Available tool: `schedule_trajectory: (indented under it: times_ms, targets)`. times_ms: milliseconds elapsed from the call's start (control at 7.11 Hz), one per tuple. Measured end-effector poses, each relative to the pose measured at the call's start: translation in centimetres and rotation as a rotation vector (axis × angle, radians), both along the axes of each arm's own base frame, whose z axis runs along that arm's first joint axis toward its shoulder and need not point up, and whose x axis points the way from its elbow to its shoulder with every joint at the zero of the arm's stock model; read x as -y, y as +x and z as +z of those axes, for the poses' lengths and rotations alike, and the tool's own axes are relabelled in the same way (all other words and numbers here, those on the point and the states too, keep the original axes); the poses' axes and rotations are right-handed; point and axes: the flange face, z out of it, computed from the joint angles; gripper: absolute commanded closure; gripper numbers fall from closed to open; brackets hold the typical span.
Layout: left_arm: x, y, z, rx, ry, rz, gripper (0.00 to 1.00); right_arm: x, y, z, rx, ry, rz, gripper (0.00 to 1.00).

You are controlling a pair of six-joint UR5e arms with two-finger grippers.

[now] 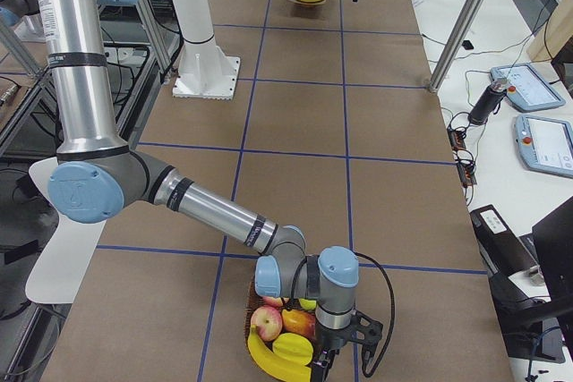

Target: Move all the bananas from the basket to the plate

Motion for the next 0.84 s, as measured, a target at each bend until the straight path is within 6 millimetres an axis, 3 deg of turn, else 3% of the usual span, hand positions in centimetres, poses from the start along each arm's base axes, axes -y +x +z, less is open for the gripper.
schedule_trajectory:
  times_ms: [844]
  targets:
    - [-0.4,0.8,0.2,0.0,0.0,0.014,0.0,-1.7,-1.7,2.2,0.004,-0.044,-0.035,0.01]
